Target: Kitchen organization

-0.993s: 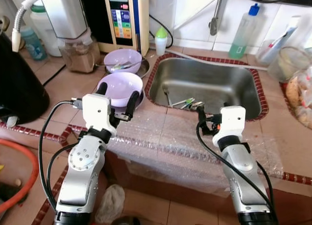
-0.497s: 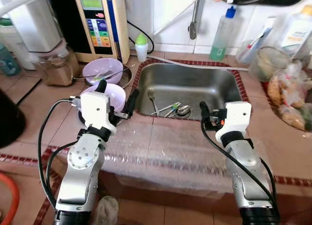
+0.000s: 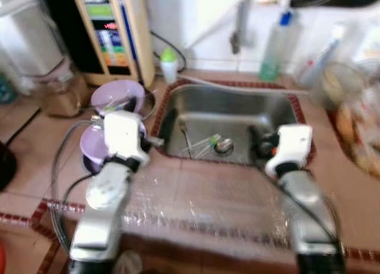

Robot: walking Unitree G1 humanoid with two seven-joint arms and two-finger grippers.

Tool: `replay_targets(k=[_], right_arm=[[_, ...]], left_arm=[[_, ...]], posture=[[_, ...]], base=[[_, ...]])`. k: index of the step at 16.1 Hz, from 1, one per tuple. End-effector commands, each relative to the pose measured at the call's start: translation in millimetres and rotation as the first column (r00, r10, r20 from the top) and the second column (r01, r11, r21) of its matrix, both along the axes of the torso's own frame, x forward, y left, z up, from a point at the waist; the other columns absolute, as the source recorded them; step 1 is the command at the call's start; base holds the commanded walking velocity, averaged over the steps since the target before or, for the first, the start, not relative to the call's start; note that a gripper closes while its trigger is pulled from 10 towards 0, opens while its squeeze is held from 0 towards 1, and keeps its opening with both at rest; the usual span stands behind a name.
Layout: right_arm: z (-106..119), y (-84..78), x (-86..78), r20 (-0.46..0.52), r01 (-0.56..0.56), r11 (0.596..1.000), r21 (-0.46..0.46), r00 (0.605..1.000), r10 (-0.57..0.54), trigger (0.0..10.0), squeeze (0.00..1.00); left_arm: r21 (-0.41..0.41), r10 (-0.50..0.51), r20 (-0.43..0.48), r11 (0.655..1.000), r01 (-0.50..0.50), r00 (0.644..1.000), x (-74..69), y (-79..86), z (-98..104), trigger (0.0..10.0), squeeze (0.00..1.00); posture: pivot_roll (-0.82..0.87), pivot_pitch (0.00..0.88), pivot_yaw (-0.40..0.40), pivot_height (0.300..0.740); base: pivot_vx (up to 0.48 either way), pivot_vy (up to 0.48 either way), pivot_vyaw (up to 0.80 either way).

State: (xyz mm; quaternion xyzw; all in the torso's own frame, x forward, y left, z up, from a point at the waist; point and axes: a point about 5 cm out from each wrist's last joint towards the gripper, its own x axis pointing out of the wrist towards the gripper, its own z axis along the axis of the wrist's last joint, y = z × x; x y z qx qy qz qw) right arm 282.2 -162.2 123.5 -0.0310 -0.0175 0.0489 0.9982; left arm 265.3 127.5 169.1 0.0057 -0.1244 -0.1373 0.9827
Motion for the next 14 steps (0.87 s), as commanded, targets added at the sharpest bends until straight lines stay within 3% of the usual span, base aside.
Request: replay_targets(k=[1, 5, 9, 12, 14], right_arm=[[0.0, 4.8, 0.3, -0.001, -0.029, 1.000, 0.010, 1.000, 0.029, 10.0, 0.00], [1.8, 10.8, -0.9, 0.014, -0.070, 0.997, 0.011, 0.997, 0.070, 10.0, 0.00], [0.6, 10.7, 0.5, 0.008, -0.073, 0.997, 0.025, 0.997, 0.072, 10.0, 0.00], [2.3, 11.1, 1.4, 0.014, -0.072, 0.997, 0.030, 0.997, 0.072, 10.0, 0.00], [2.6, 13.0, 1.1, 0.017, -0.075, 0.997, 0.029, 0.997, 0.075, 10.0, 0.00]], left_arm=[[0.007, 0.016, 0.003, 1.000, -0.016, 1.000, -1.9, 2.4, 1.2, 10.0, 0.00], [0.035, 0.162, 0.044, 0.986, -0.164, 0.986, -5.2, 20.2, 5.5, 10.0, 0.00], [0.034, 0.228, 0.023, 0.973, -0.228, 0.973, 0.9, 30.5, 6.1, 10.0, 0.00], [0.047, 0.255, -0.108, 0.967, -0.251, 0.961, 8.2, 33.2, -8.6, 10.0, 0.00], [-0.039, 0.261, -0.238, 0.960, -0.278, 0.936, 11.6, 35.5, -24.8, 10.0, 0.00]], posture=[[-0.04, 0.000, 0.044, 0.740], [-0.03, 0.000, 0.040, 0.740], [-0.03, 0.000, 0.040, 0.740], [-0.03, 0.000, 0.039, 0.740], [-0.03, 0.000, 0.047, 0.740]], base=[[0.000, 0.000, 0.00], [0.000, 0.000, 0.58], [0.000, 0.000, 0.00], [0.000, 0.000, 0.00], [0.000, 0.000, 0.00]])
